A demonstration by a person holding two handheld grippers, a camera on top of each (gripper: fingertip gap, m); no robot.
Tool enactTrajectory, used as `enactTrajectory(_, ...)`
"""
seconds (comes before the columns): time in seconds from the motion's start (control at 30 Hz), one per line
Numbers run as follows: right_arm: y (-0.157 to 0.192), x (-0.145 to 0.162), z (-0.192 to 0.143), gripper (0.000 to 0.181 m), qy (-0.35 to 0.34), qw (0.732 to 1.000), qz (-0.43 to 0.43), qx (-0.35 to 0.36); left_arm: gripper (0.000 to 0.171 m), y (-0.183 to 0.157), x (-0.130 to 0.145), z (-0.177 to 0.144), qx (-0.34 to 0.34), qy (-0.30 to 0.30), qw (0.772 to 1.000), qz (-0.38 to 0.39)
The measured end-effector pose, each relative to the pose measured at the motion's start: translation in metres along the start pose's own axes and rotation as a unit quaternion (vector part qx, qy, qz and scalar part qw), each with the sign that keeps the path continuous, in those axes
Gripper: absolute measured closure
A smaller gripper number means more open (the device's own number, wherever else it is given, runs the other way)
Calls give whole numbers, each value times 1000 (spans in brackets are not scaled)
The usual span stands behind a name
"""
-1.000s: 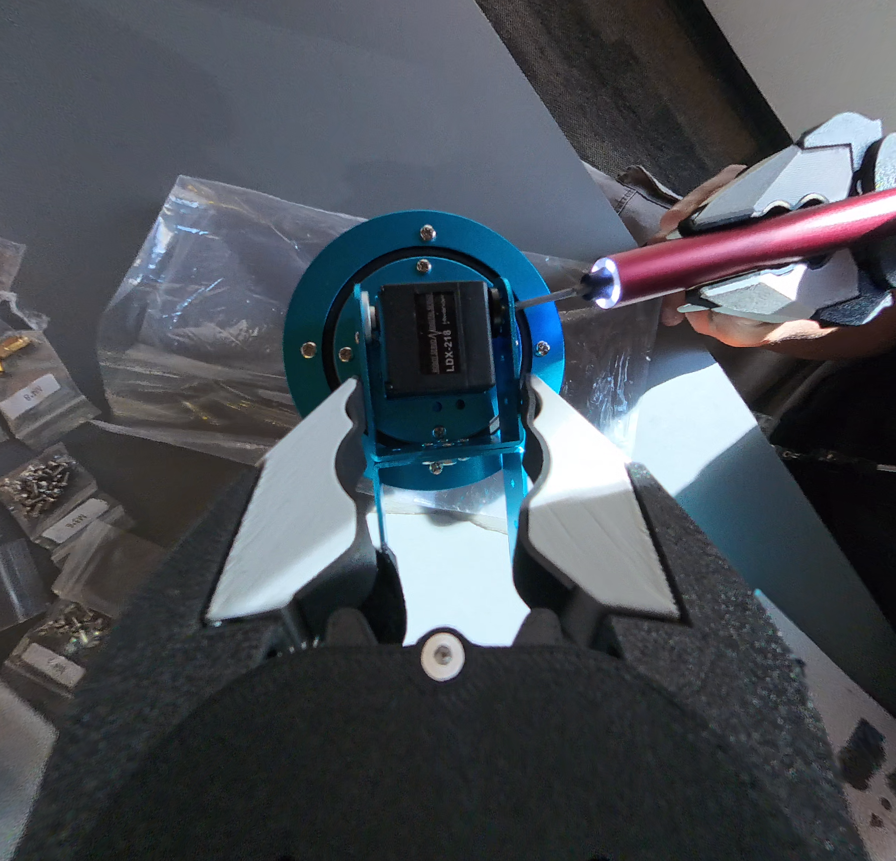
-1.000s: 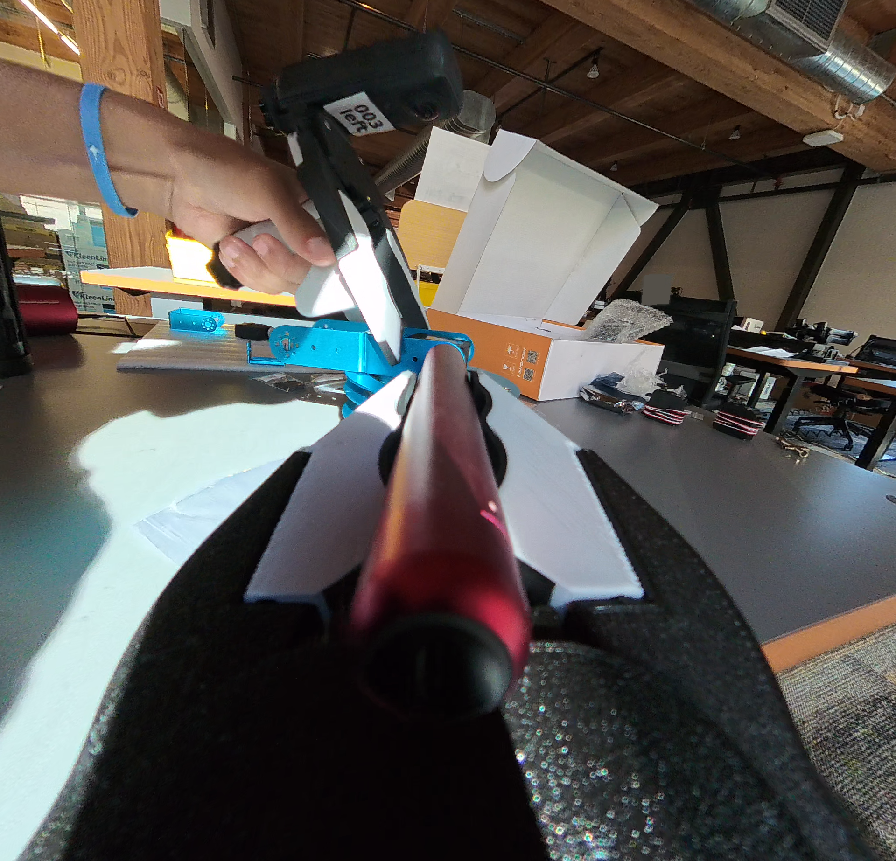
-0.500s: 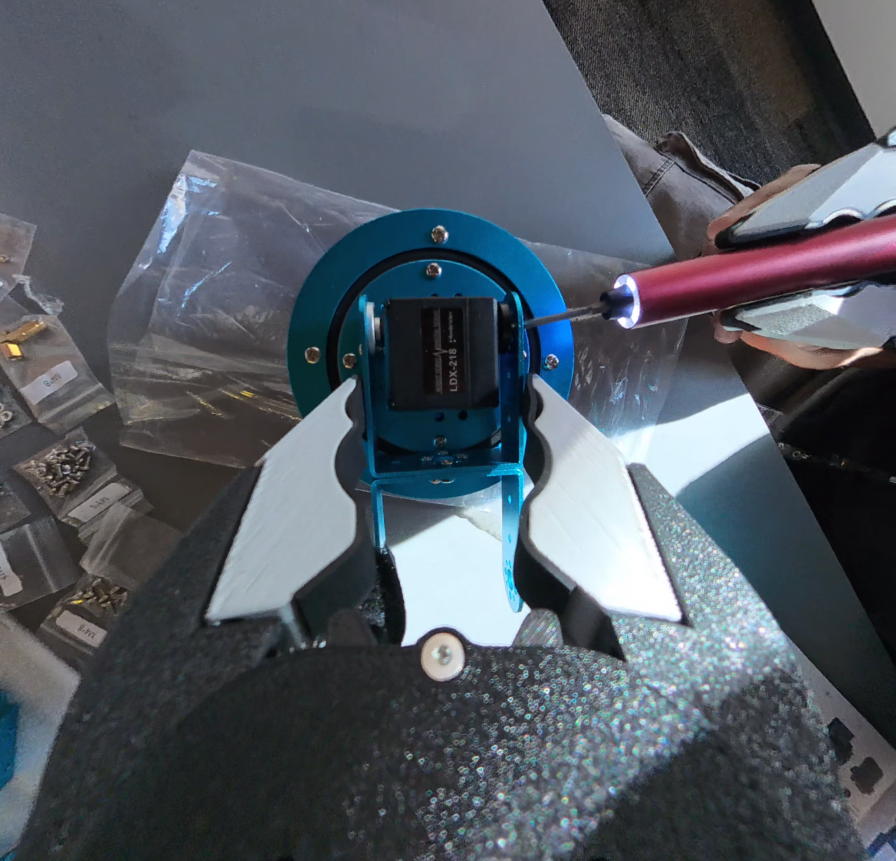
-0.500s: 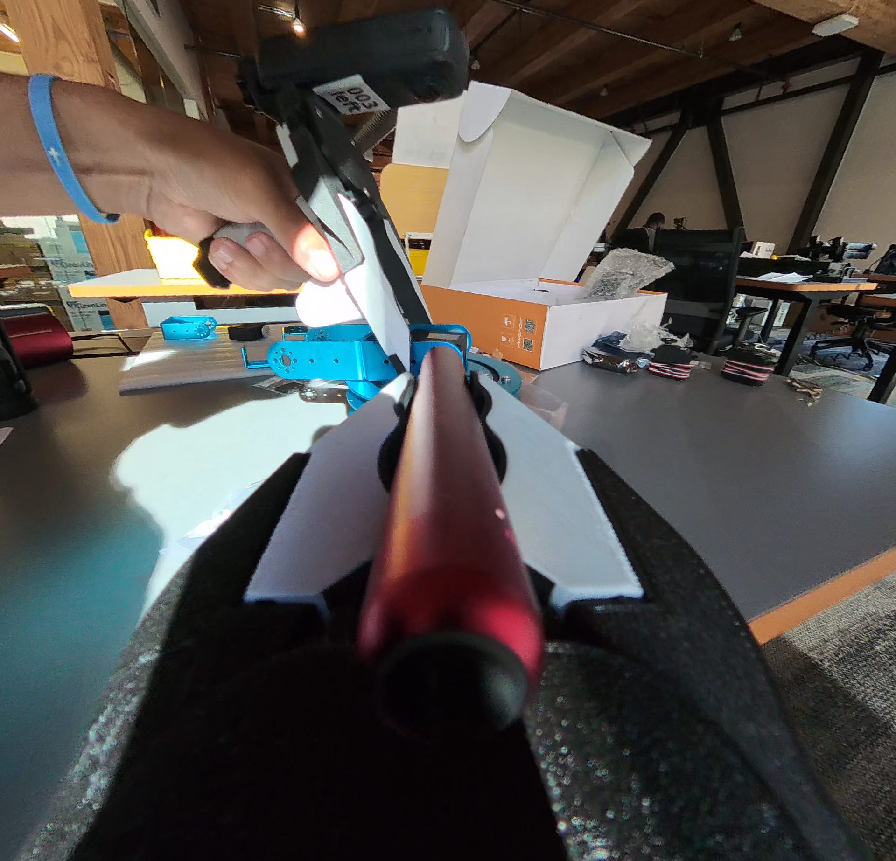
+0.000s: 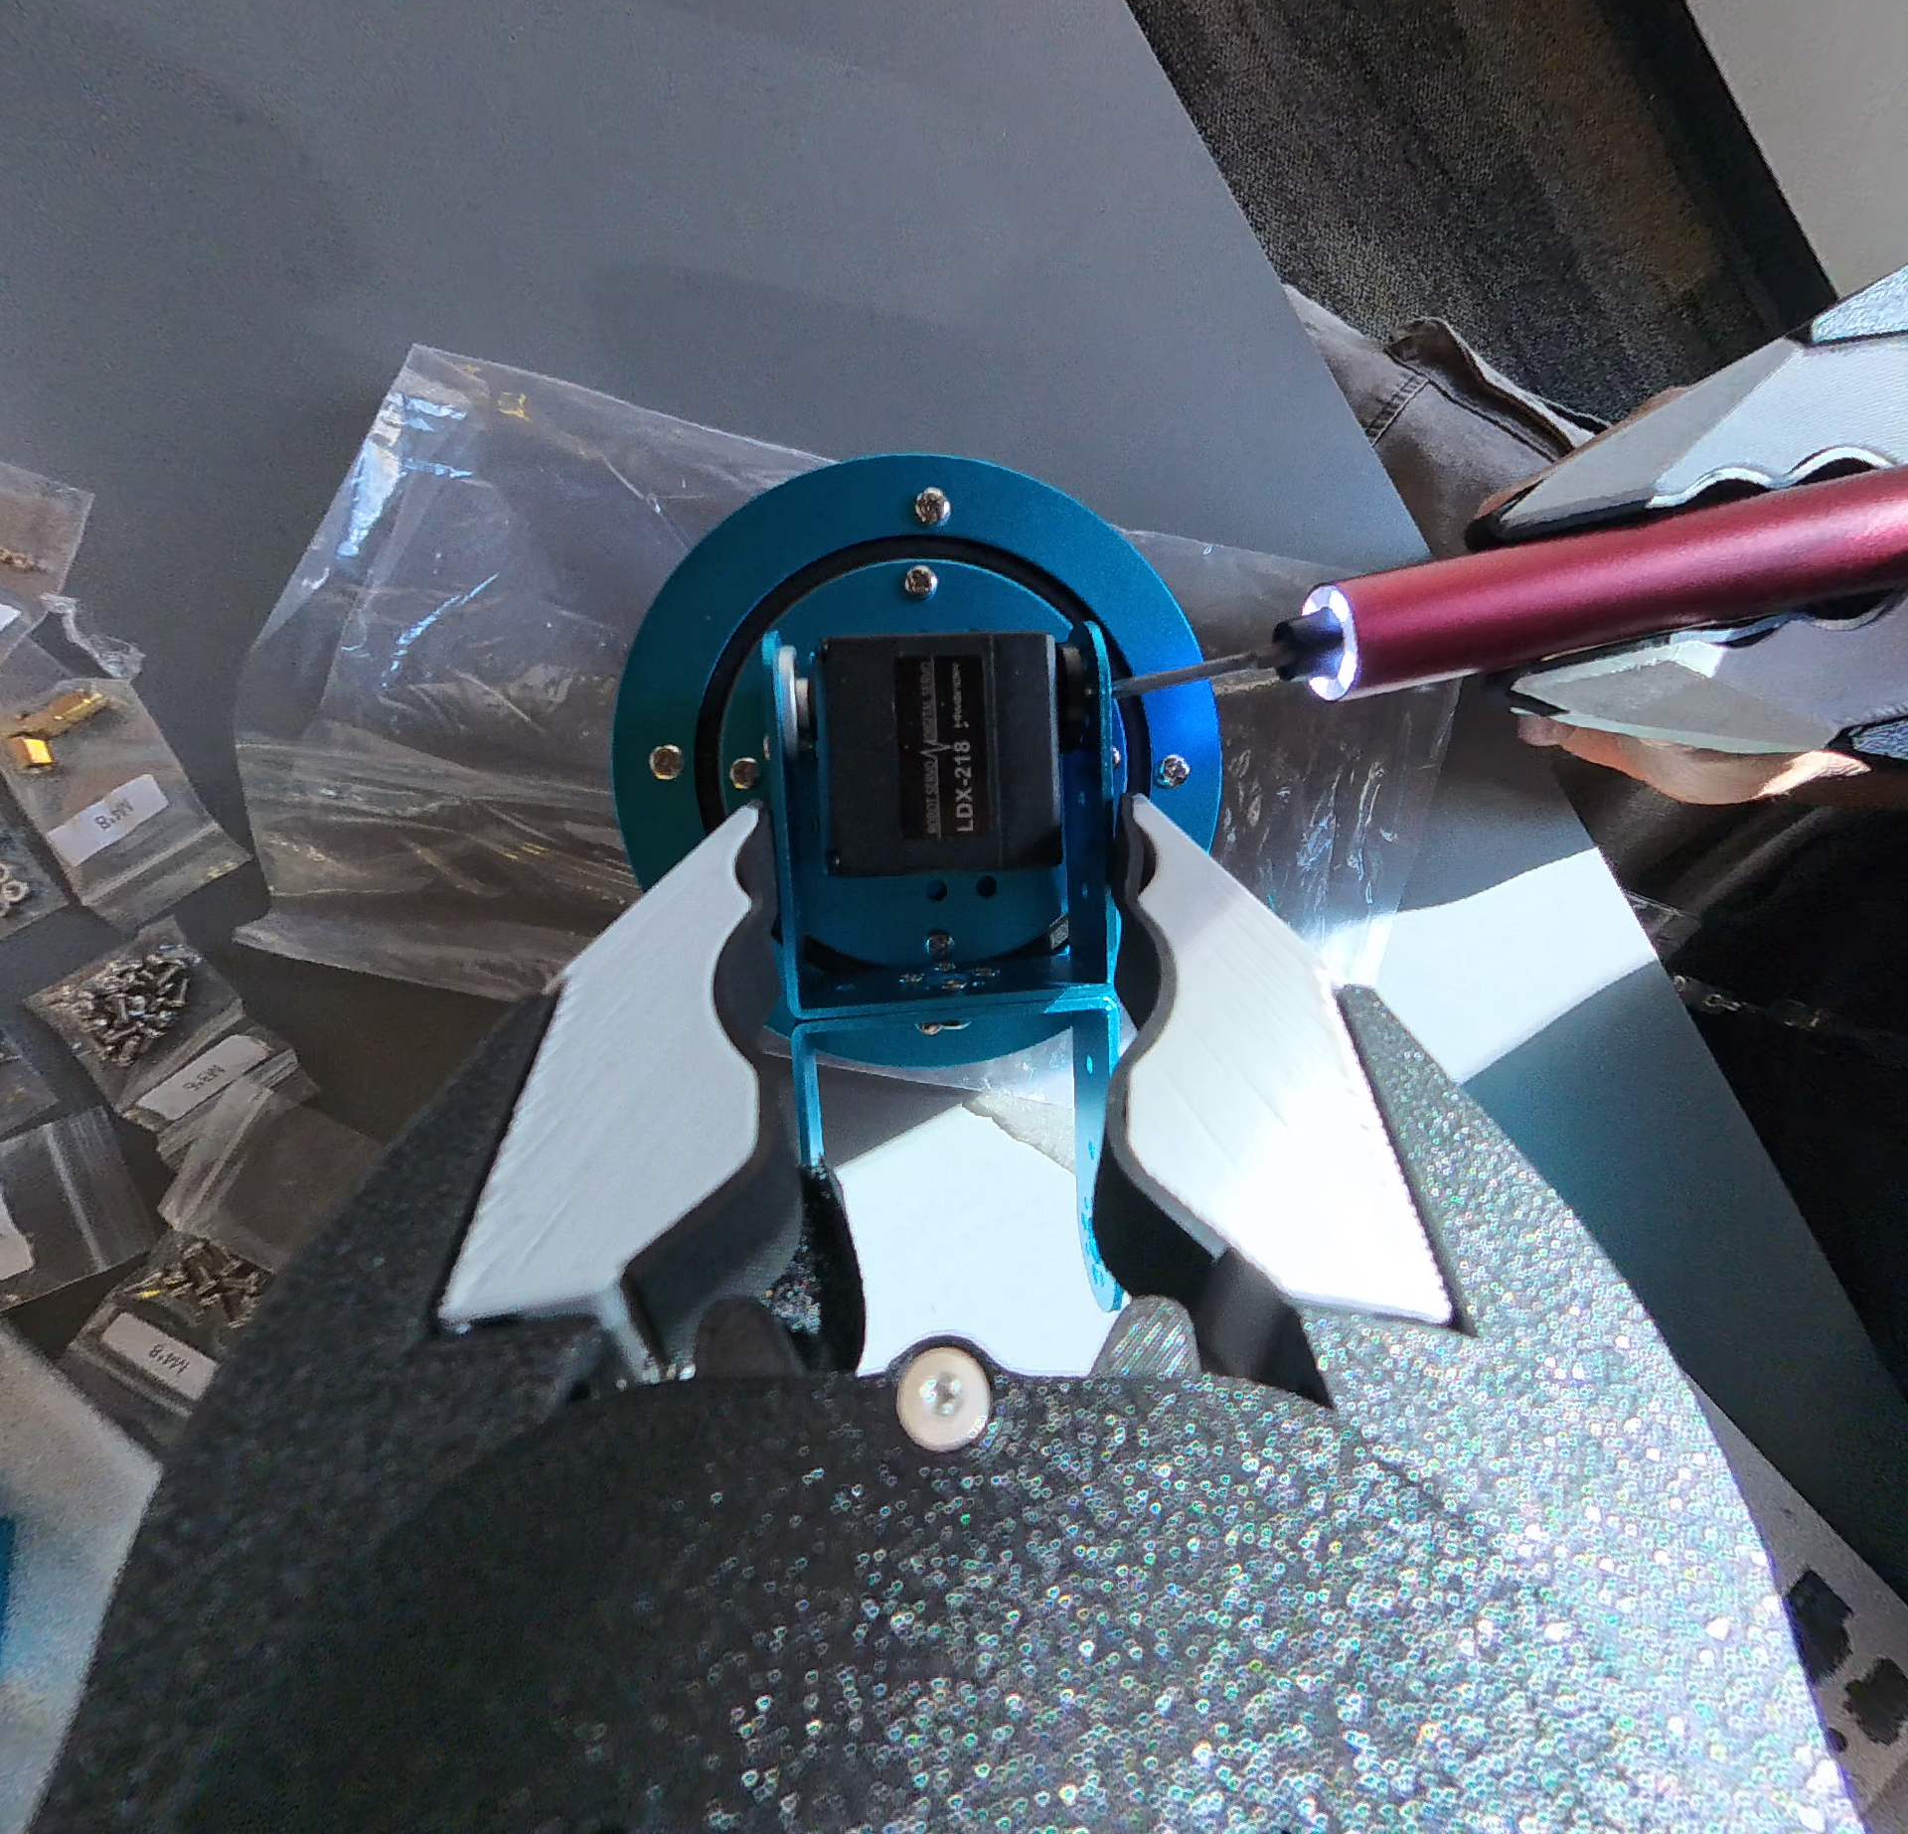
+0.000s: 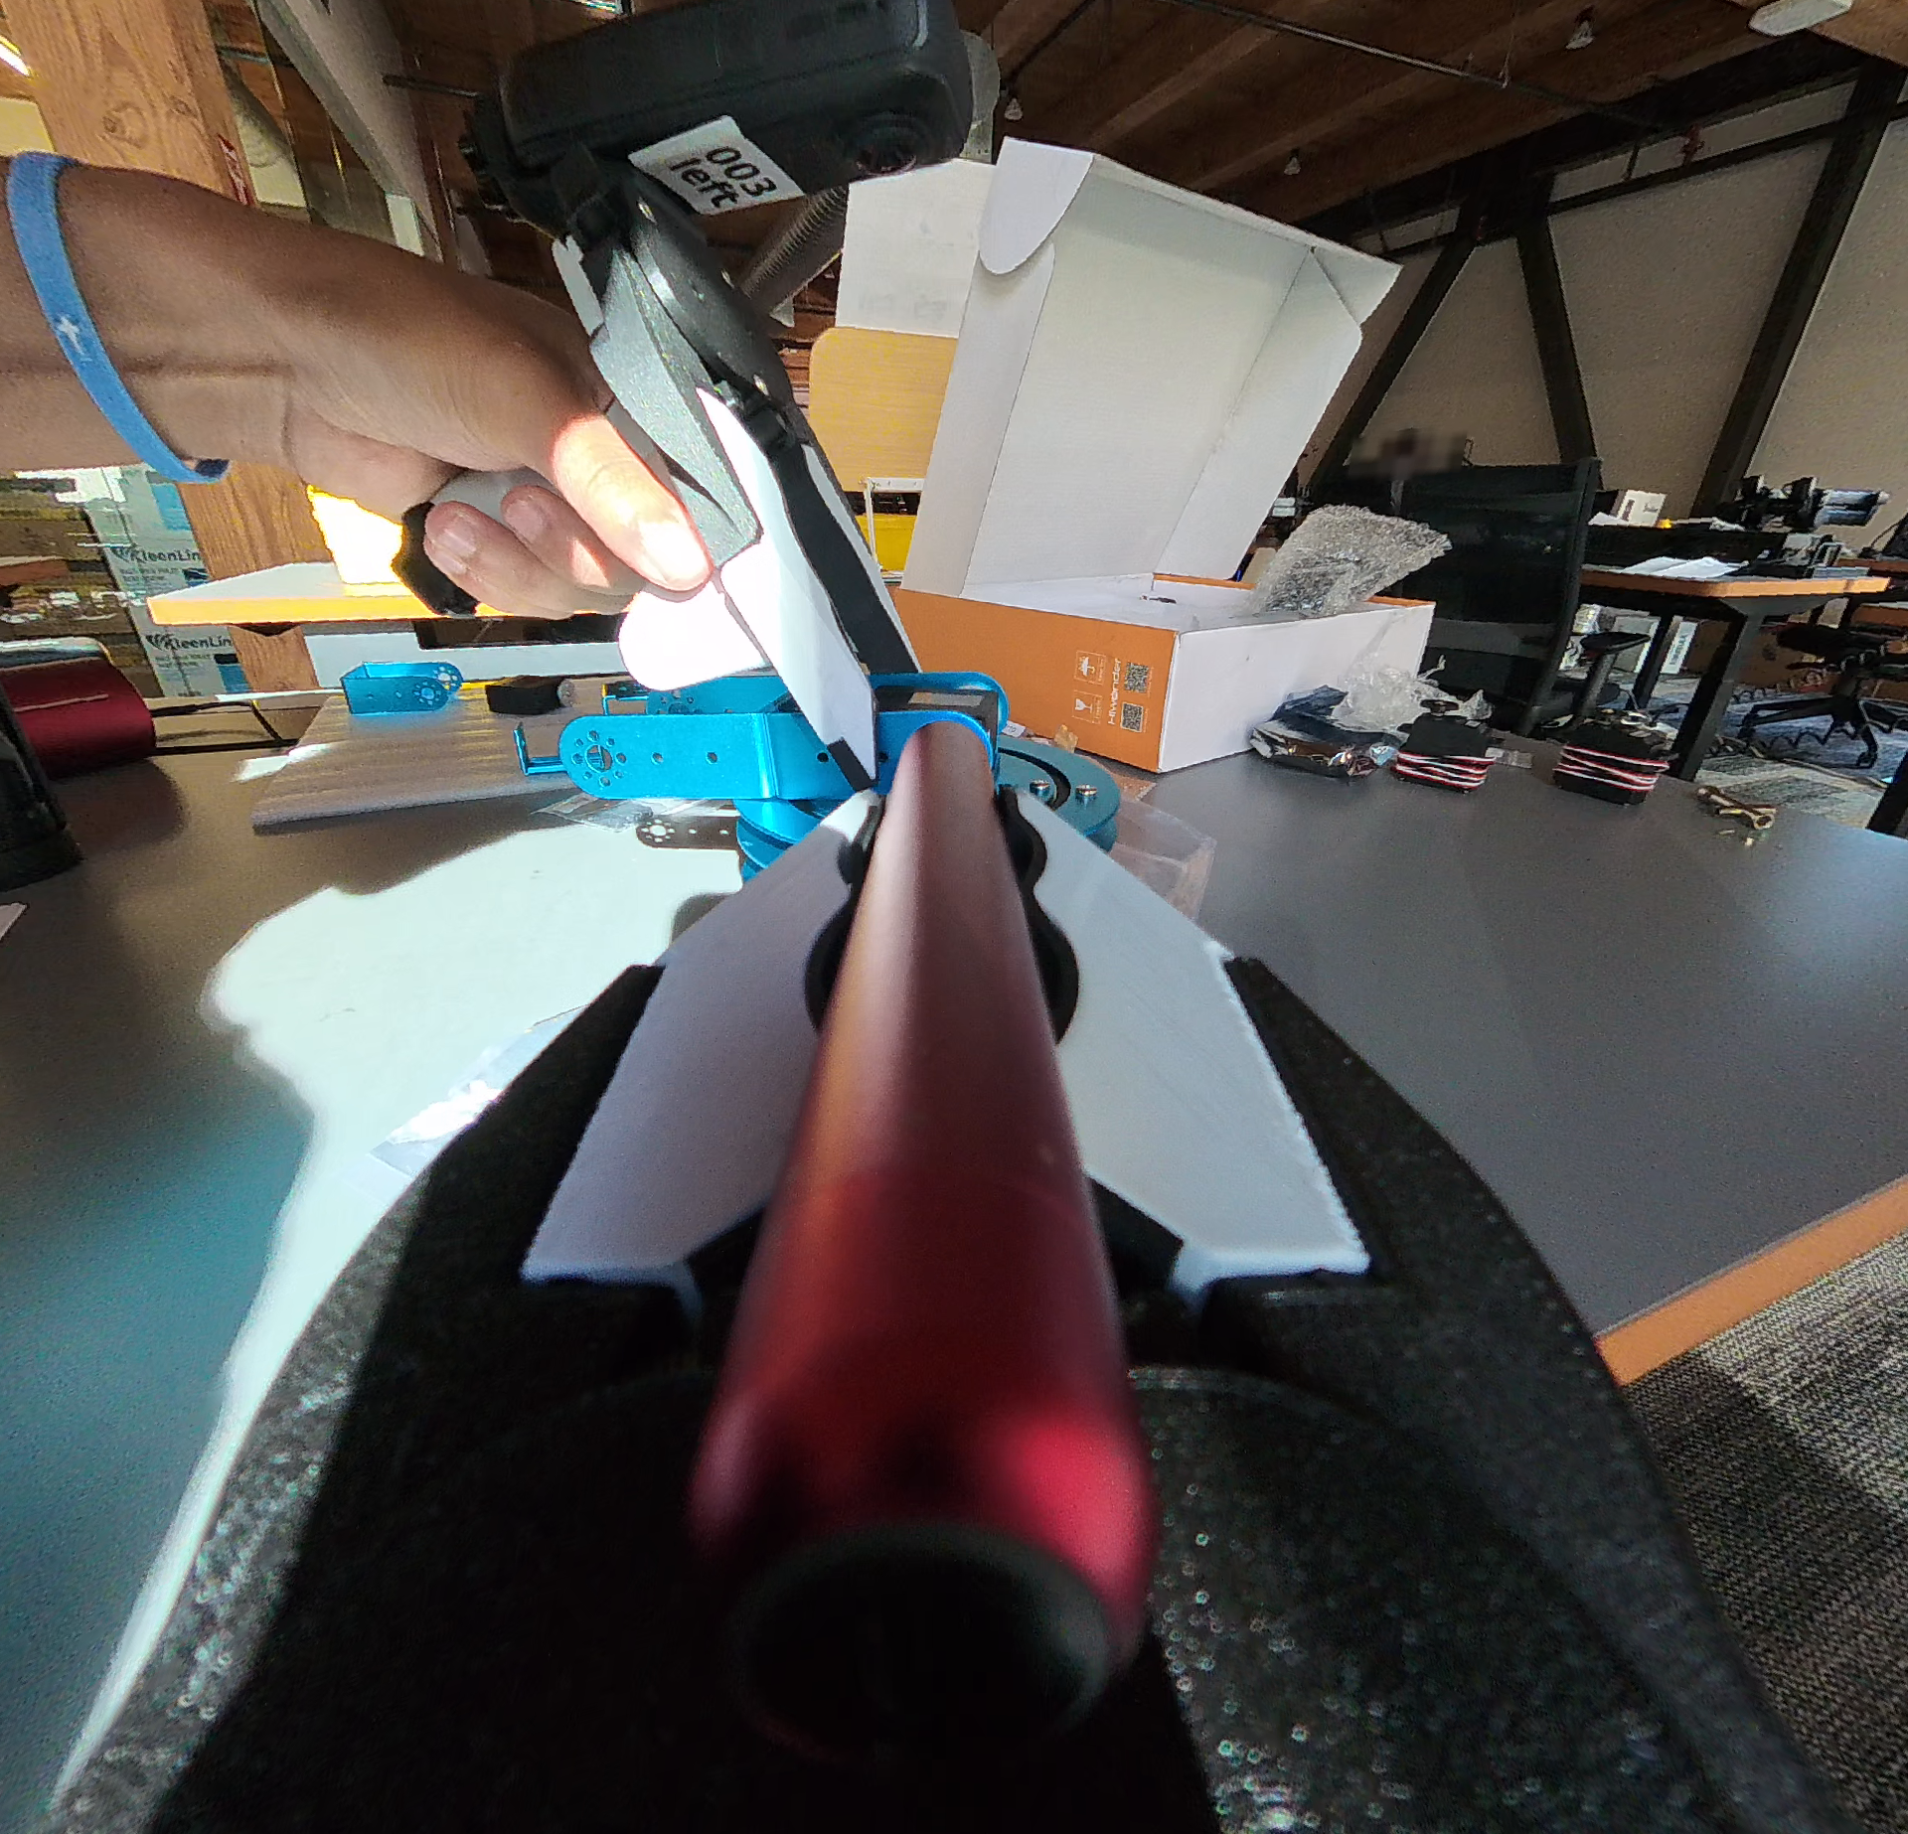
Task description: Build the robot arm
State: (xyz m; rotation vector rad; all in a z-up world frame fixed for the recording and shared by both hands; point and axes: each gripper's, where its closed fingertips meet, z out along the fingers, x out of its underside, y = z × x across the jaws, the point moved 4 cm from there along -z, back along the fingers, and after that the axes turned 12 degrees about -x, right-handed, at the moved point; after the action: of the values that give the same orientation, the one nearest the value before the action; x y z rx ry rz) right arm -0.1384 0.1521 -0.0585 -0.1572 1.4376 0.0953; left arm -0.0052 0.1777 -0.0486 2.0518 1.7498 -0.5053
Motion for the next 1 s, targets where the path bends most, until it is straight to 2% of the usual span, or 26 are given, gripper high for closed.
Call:
enactTrajectory(0.23,2,1,0,162,2,1000,-21,3,108,-1,1,0,0,4,1000,2)
enactTrajectory(0.6,-4,-3,0,161,-4,999,25,-23,107,0,2,-2,18,1,1000,16)
enactTrajectory(0.9,1,-1,2,163,0,1000,-25,-5,108,0,2,-1,11,3,1000,21)
enactTrajectory(1.0,0,0,2,161,-3,1000,-14,-13,108,0,3,-2,10,5,1000,23)
